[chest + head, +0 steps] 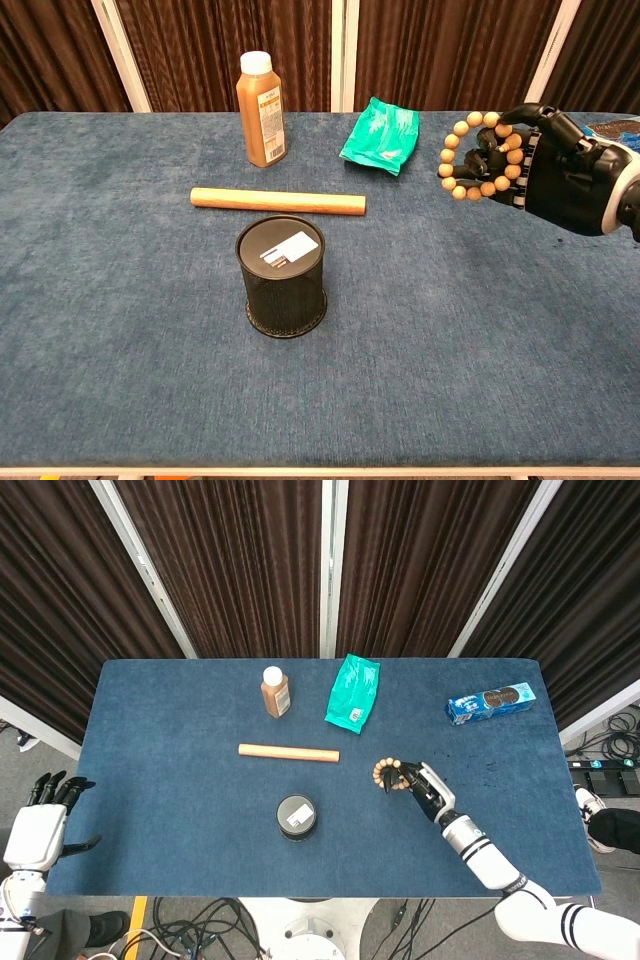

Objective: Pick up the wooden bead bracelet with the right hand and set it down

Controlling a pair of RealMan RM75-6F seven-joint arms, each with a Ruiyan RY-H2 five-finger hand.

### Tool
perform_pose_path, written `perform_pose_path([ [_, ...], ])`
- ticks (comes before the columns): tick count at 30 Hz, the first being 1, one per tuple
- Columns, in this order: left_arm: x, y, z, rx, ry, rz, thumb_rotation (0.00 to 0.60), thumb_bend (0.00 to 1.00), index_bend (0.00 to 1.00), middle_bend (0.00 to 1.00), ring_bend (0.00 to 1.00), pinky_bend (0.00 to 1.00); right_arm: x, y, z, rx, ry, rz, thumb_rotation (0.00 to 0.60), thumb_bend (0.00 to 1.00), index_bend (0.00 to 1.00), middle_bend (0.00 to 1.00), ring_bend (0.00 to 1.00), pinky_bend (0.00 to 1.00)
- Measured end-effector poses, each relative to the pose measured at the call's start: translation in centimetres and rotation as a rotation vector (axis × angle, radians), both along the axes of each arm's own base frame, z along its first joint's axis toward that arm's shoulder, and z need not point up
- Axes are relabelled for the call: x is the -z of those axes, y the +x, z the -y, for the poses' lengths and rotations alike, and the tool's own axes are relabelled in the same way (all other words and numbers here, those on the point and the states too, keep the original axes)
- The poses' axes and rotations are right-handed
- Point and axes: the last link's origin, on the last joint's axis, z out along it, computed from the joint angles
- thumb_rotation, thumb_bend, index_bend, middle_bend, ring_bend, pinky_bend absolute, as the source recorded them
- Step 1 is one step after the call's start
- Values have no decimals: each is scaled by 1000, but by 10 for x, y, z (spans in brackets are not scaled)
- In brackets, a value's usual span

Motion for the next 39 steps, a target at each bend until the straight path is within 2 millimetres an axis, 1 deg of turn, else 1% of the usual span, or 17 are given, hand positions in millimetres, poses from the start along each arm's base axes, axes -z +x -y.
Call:
perform_pose_path([
  [4,0,0,0,1,0,1,600,8,235,169,51,35,-1,0,0,-5,-4,0,253,999,608,615,256,0],
  [9,0,0,0,1,0,3,600,8,235,169,51,35,-2,0,-1,-17,-6,-3,245,1000,565,578,236,0],
  [18,1,-1,2,-1,0,6,600,8,235,169,51,35,-2,1,-1,-31,-6,7,248,1000,512,565,214,0],
  [24,1,-2,3,-2,3,10,600,8,235,169,51,35,-3,1,-2,-49,-1,15,247,1000,474,520,192,0],
  [28,1,-2,3,-2,4,11,600,8,235,169,51,35,-4,0,-3,-68,3,10,191,1000,396,472,156,0],
  [29,1,-2,3,-2,4,11,600,8,235,169,51,35,-4,-1,-3,-70,4,11,186,1000,386,468,153,0],
  [30,1,-2,3,-2,3,10,600,8,235,169,51,35,-4,-1,-3,-72,7,12,182,967,376,467,152,0],
  [32,1,-2,3,-2,3,10,600,8,235,169,51,35,-4,-2,-3,-74,13,14,182,810,362,467,150,0],
  [33,1,-2,3,-2,3,9,600,8,235,169,51,35,-3,-2,-2,-77,17,12,182,652,355,469,150,0],
  [34,1,-3,3,-3,2,9,600,8,235,169,51,35,-3,-2,-2,-79,19,11,182,537,351,473,151,0],
  [36,1,-3,3,-3,2,8,600,8,235,169,51,35,-1,-2,-1,-83,27,5,182,398,350,482,151,0],
  [37,1,-3,3,-3,1,8,600,8,235,169,51,35,-1,-2,-1,-83,29,3,182,371,349,487,151,0],
  [39,1,-3,3,-5,0,8,600,8,235,169,51,35,0,-1,-1,-83,33,3,182,356,356,506,150,0],
])
